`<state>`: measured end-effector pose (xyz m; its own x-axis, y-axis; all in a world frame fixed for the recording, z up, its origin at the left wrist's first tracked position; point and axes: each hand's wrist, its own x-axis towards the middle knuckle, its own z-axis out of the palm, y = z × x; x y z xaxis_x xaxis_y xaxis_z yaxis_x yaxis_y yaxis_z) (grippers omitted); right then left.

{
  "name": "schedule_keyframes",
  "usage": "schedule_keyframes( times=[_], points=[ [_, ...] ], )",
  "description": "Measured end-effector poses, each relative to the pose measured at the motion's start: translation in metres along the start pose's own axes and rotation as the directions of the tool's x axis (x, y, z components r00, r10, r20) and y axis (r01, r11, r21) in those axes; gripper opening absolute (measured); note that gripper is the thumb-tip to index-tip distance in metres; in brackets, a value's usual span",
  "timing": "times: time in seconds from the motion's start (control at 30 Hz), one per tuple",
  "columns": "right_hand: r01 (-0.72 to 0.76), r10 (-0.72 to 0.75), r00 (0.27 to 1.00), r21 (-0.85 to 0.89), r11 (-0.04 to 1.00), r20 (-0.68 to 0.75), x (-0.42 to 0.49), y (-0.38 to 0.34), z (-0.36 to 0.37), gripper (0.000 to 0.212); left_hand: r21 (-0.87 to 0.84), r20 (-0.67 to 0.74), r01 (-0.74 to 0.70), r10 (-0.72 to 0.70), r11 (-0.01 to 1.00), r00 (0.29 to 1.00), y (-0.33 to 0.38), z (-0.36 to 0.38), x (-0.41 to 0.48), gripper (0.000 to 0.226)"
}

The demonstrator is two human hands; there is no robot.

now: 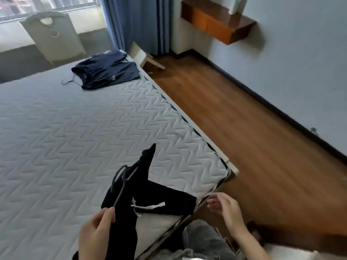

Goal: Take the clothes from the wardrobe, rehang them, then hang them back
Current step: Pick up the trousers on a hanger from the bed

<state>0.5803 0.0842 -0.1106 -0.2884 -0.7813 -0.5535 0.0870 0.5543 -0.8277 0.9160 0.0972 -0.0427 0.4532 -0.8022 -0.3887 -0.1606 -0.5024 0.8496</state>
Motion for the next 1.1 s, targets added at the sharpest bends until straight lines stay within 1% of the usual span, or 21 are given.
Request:
schedule_keyframes(
  times=[0.07, 0.2, 0.33, 0.47, 0.53, 0.63, 0.7, 0.8, 0.9, 1.0, 1.1],
  points=[
    [0.001, 0.002, 0.997, 0.035, 0.999, -0.081, -0.001, 0.001, -0.029, 0.033, 0.034, 0.076, -0.067, 0.064, 0.997, 0.995, 0.018, 0.017, 0.005, 0.031],
    [0.032, -0.004, 0.976, 0.123, 0.992, -0.218, 0.008, -0.006, -0.08, 0.033, 0.012, 0.206, -0.155, 0.149, 0.988, 0.967, 0.067, 0.073, 0.019, 0.031],
    [0.06, 0.007, 0.943, 0.191, 0.98, -0.332, 0.028, -0.016, -0.14, 0.032, 0.024, 0.344, -0.258, 0.234, 0.966, 0.909, 0.124, 0.165, 0.019, 0.033],
    [0.039, 0.059, 0.918, 0.237, 0.971, -0.393, 0.07, -0.022, -0.209, 0.029, 0.081, 0.397, -0.319, 0.263, 0.944, 0.879, 0.161, 0.274, 0.016, 0.033],
    [0.015, 0.088, 0.911, 0.244, 0.97, -0.404, 0.096, -0.029, -0.248, 0.029, 0.125, 0.403, -0.324, 0.251, 0.938, 0.88, 0.172, 0.331, 0.015, 0.032],
    [-0.042, 0.123, 0.913, 0.21, 0.977, -0.389, 0.137, -0.049, -0.304, 0.028, 0.169, 0.399, -0.283, 0.197, 0.944, 0.896, 0.186, 0.408, 0.009, 0.032],
    [-0.049, 0.116, 0.924, 0.189, 0.981, -0.363, 0.169, -0.071, -0.336, 0.028, 0.19, 0.403, -0.251, 0.157, 0.949, 0.902, 0.195, 0.45, 0.005, 0.033],
    [-0.061, 0.11, 0.939, 0.158, 0.986, -0.325, 0.222, -0.112, -0.375, 0.027, 0.243, 0.358, -0.163, 0.067, 0.956, 0.931, 0.208, 0.496, 0.001, 0.031],
    [-0.027, 0.065, 0.96, 0.143, 0.989, -0.271, 0.28, -0.154, -0.396, 0.028, 0.204, 0.282, -0.05, -0.01, 0.978, 0.959, 0.223, 0.527, 0.006, 0.031],
    [0.006, 0.014, 0.982, 0.102, 0.995, -0.189, 0.341, -0.191, -0.408, 0.028, 0.168, 0.203, -0.035, 0.0, 0.985, 0.979, 0.239, 0.565, 0.018, 0.034],
    [0.035, -0.033, 0.995, 0.023, 0.999, -0.093, 0.408, -0.225, -0.422, 0.028, 0.147, 0.141, -0.066, 0.045, 0.987, 0.989, 0.268, 0.615, 0.038, 0.031]
  ],
)
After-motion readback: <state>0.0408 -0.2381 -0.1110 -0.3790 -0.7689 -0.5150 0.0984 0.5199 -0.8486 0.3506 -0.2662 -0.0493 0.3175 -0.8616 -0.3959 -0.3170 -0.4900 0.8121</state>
